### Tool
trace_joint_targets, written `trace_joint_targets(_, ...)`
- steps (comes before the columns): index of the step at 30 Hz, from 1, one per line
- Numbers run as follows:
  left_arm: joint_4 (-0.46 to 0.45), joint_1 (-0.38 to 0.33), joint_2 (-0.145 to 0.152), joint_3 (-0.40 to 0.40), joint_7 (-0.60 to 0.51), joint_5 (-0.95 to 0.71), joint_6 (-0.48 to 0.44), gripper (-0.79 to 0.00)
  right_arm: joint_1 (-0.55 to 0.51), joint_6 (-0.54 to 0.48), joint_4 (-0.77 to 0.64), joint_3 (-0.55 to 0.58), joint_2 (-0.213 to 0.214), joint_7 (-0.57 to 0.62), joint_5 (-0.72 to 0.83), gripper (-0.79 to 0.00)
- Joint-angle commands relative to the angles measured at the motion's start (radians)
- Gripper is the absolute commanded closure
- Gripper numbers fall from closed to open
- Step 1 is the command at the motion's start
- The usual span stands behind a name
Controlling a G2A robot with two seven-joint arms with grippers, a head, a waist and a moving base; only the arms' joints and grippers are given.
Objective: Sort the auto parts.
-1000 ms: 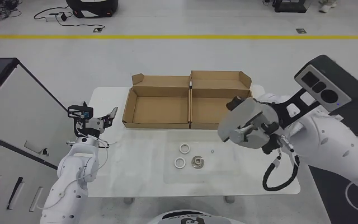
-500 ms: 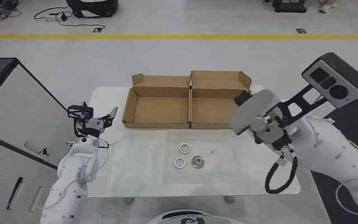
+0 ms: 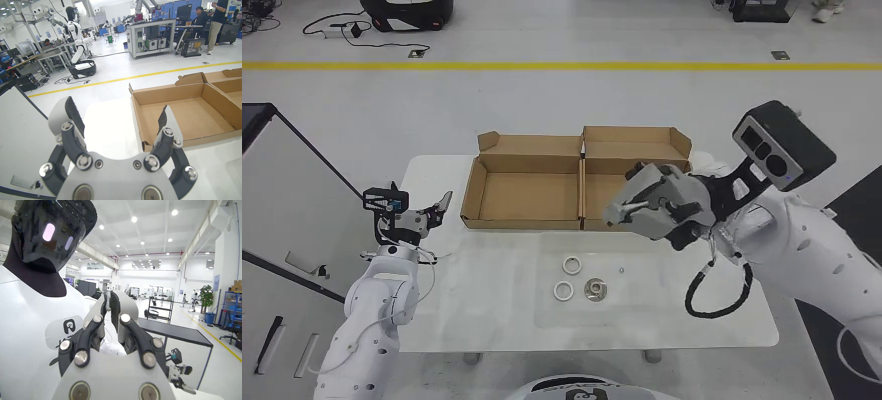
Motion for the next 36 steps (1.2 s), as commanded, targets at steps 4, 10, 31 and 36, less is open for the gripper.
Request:
trace_joint_targets(4, 0.0, 0.0, 0.0, 0.0, 0.0, 0.0, 0.0, -0.785, -0.017, 0.071, -0.019, 0.022, -0.004, 0.099, 0.034, 0.0)
trace_joint_targets(10, 0.0, 0.0, 0.0, 0.0, 0.0, 0.0, 0.0, -0.785, -0.044, 0.116, -0.041, 0.049, -0.011, 0.171, 0.069, 0.0)
trace_joint_targets(31, 0.0, 0.0, 0.0, 0.0, 0.0, 0.0, 0.0, -0.785, -0.171, 0.095, -0.105, 0.14, -0.072, 0.092, 0.109, 0.0)
trace_joint_targets(36, 0.0, 0.0, 0.0, 0.0, 0.0, 0.0, 0.0, -0.785, -0.191, 0.077, -0.112, 0.152, -0.094, 0.052, 0.109, 0.0)
